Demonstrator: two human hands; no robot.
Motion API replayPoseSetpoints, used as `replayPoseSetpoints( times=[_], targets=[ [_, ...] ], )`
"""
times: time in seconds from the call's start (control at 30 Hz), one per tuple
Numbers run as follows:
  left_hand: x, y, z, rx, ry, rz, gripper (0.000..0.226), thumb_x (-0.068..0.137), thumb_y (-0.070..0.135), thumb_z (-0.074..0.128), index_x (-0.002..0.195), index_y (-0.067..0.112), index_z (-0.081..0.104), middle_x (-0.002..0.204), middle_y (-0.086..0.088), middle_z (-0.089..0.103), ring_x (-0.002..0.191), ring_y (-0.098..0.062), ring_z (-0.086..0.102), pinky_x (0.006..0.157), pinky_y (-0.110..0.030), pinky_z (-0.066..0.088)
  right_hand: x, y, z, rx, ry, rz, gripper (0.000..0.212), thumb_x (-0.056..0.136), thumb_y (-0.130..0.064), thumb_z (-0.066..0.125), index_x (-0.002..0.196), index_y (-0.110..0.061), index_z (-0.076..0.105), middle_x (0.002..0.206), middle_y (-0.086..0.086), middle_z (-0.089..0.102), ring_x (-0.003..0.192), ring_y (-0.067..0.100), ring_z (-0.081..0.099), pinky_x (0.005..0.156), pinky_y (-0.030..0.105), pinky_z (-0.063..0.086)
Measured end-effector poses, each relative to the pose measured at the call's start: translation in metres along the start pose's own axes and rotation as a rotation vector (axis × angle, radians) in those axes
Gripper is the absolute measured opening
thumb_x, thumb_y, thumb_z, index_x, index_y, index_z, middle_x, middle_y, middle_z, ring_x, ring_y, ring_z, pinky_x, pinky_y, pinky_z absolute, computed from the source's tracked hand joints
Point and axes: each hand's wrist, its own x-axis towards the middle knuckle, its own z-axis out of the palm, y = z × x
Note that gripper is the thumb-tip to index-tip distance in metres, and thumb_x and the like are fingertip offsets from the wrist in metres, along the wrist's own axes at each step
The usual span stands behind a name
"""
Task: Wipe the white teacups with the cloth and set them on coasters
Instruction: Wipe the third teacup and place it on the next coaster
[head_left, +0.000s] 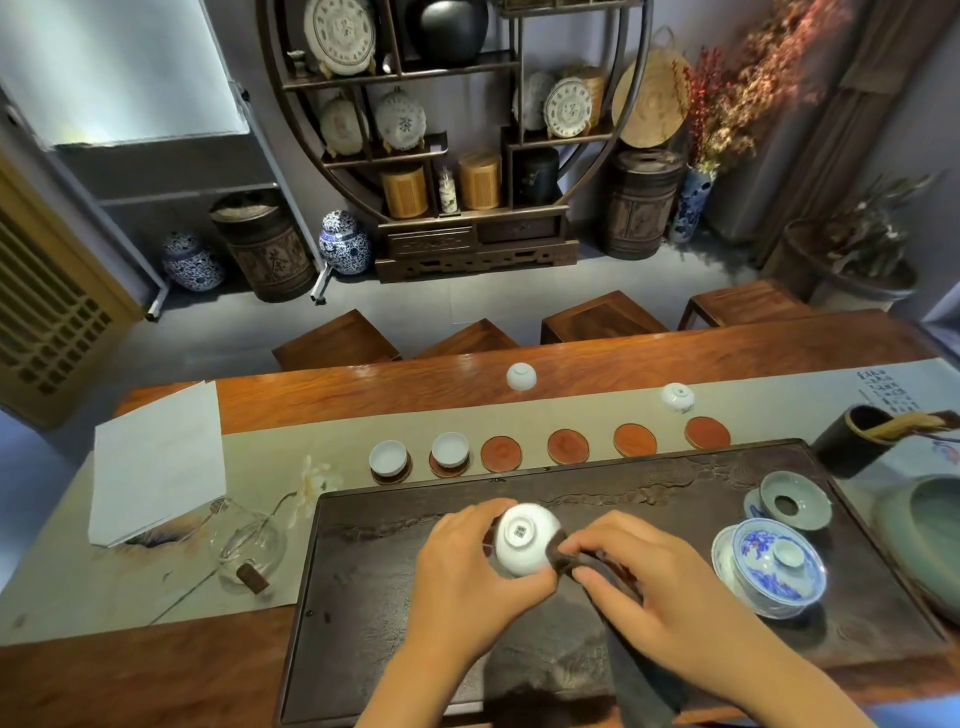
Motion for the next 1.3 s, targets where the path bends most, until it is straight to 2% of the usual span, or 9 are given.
replayPoseSetpoints(
  times=[0.13, 0.23, 0.4, 0.53, 0.77, 0.87, 1.07, 1.2, 1.3],
  targets=[
    [0.008, -0.005, -0.002, -0.240, 0.053, -0.150, 0.039, 0.061, 0.034, 0.087, 0.094, 0.040, 0.067, 0.087, 0.023, 0.070, 0.086, 0.005, 0.063, 0.067, -0.007, 0.047, 0.000, 0.002, -0.002, 0.009, 0.047, 0.016, 0.019, 0.088, -0.022, 0.061, 0.107, -0.026, 0.064, 0.099, -0.016, 0.061, 0.093, -0.001, 0.057, 0.077, 0.016, 0.044],
    [0.012, -0.011, -0.003, -0.340, 0.047, -0.214, 0.039, 0.065, 0.025, 0.088, 0.096, 0.037, 0.068, 0.089, 0.014, 0.072, 0.085, 0.004, 0.063, 0.066, -0.007, 0.048, 0.005, 0.004, -0.010, -0.030, 0.085, 0.032, 0.020, 0.087, -0.017, 0.064, 0.106, -0.023, 0.065, 0.097, -0.014, 0.062, 0.091, -0.001, 0.057, 0.076, 0.020, 0.046],
    [0.016, -0.013, -0.002, -0.490, -0.012, -0.217, 0.048, 0.059, 0.028, 0.088, 0.101, 0.035, 0.066, 0.095, 0.013, 0.071, 0.089, -0.004, 0.066, 0.073, -0.015, 0.052, 0.019, 0.004, -0.015, -0.052, 0.101, 0.031, 0.020, 0.087, -0.016, 0.064, 0.107, -0.021, 0.065, 0.097, -0.011, 0.063, 0.090, 0.002, 0.059, 0.076, 0.023, 0.046],
    [0.018, -0.009, 0.000, -0.621, -0.036, -0.158, 0.050, 0.057, 0.028, 0.085, 0.100, 0.038, 0.061, 0.103, 0.009, 0.067, 0.096, -0.012, 0.067, 0.078, -0.022, 0.054, 0.031, 0.002, -0.011, -0.033, 0.146, 0.047, 0.019, 0.088, -0.021, 0.062, 0.107, -0.021, 0.065, 0.100, -0.011, 0.063, 0.094, 0.000, 0.057, 0.078, 0.018, 0.045],
    [0.025, -0.007, -0.002, -0.863, 0.010, -0.108, 0.065, 0.056, 0.020, 0.084, 0.117, 0.019, 0.060, 0.114, 0.006, 0.068, 0.106, -0.014, 0.067, 0.083, -0.021, 0.053, 0.041, 0.011, -0.005, -0.041, 0.141, 0.114, 0.019, 0.087, -0.017, 0.064, 0.106, -0.021, 0.066, 0.098, -0.014, 0.061, 0.094, -0.003, 0.055, 0.078, 0.010, 0.042],
    [0.027, -0.004, -0.005, -0.813, -0.013, -0.059, 0.066, 0.057, 0.023, 0.086, 0.118, 0.019, 0.062, 0.117, 0.006, 0.068, 0.110, -0.014, 0.065, 0.087, -0.020, 0.052, 0.041, 0.011, -0.002, -0.018, 0.140, 0.115, 0.020, 0.087, -0.016, 0.064, 0.105, -0.024, 0.065, 0.098, -0.018, 0.060, 0.095, -0.004, 0.055, 0.077, 0.008, 0.041],
    [0.029, -0.002, -0.013, -0.611, -0.101, -0.020, 0.065, 0.059, 0.031, 0.088, 0.119, 0.024, 0.065, 0.120, 0.008, 0.068, 0.114, -0.011, 0.063, 0.091, -0.022, 0.051, 0.041, 0.009, -0.007, 0.006, 0.257, 0.121, 0.021, 0.085, -0.014, 0.066, 0.105, -0.022, 0.065, 0.098, -0.015, 0.063, 0.092, 0.001, 0.058, 0.076, 0.013, 0.045],
    [0.032, 0.002, -0.012, -0.490, -0.045, -0.025, 0.058, 0.056, 0.038, 0.087, 0.110, 0.032, 0.068, 0.116, 0.012, 0.067, 0.109, -0.006, 0.063, 0.084, -0.016, 0.051, 0.042, 0.007, -0.006, -0.003, 0.270, 0.109, 0.022, 0.085, -0.014, 0.066, 0.105, -0.022, 0.064, 0.099, -0.014, 0.062, 0.089, 0.004, 0.059, 0.075, 0.018, 0.046],
    [0.036, 0.000, -0.010, -0.455, -0.005, -0.059, 0.053, 0.056, 0.034, 0.090, 0.105, 0.034, 0.068, 0.111, 0.014, 0.068, 0.104, -0.002, 0.062, 0.078, -0.012, 0.050, 0.040, 0.005, -0.004, -0.010, 0.258, 0.106, 0.021, 0.086, -0.016, 0.065, 0.106, -0.022, 0.063, 0.100, -0.013, 0.062, 0.088, 0.007, 0.059, 0.074, 0.020, 0.046]
  ],
)
